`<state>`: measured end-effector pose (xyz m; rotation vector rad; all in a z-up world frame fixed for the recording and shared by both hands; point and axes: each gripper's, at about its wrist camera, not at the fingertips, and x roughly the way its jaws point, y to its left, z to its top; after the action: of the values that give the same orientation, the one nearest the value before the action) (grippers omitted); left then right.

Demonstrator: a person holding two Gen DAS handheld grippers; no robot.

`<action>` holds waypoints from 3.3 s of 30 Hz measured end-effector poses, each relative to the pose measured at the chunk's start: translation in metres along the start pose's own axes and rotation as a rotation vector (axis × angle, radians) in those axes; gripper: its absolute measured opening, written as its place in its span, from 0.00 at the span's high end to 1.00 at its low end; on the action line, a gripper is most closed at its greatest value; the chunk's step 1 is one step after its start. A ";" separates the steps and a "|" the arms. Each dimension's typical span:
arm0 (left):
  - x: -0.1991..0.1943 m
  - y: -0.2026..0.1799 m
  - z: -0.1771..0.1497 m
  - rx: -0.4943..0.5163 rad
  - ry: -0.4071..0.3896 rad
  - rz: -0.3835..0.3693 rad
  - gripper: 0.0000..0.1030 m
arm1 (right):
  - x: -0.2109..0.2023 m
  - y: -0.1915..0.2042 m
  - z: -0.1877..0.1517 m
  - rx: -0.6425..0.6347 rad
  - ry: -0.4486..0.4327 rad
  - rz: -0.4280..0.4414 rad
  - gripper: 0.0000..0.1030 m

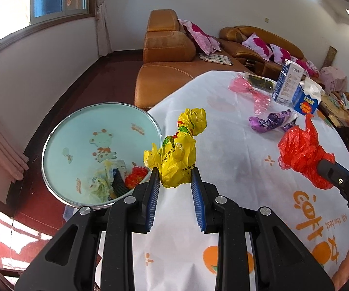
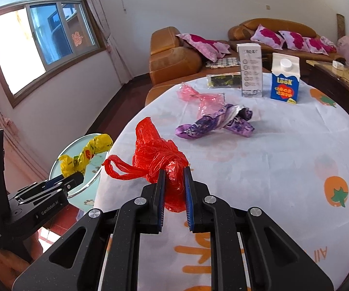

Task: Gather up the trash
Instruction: 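Carry the yellow bag and red bag toward the teal bin with both tools, then open the left tool to drop the yellow bag while the right tool drops the red bag into the bin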

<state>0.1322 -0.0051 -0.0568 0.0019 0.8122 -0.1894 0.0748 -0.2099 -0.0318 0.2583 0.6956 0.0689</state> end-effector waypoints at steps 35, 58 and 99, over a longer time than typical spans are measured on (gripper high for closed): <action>-0.010 0.082 -0.006 -0.125 -0.019 0.102 0.74 | 0.024 0.090 0.014 -0.131 0.006 0.116 0.85; -0.003 0.107 -0.006 -0.176 -0.007 0.150 0.74 | 0.052 0.129 0.024 -0.169 0.028 0.156 0.85; 0.059 0.134 0.003 -0.222 0.113 0.205 0.74 | 0.149 0.162 0.031 -0.192 0.152 0.152 0.68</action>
<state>0.1965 0.1164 -0.1072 -0.1139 0.9367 0.0955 0.2126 -0.0375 -0.0597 0.1219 0.8139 0.3018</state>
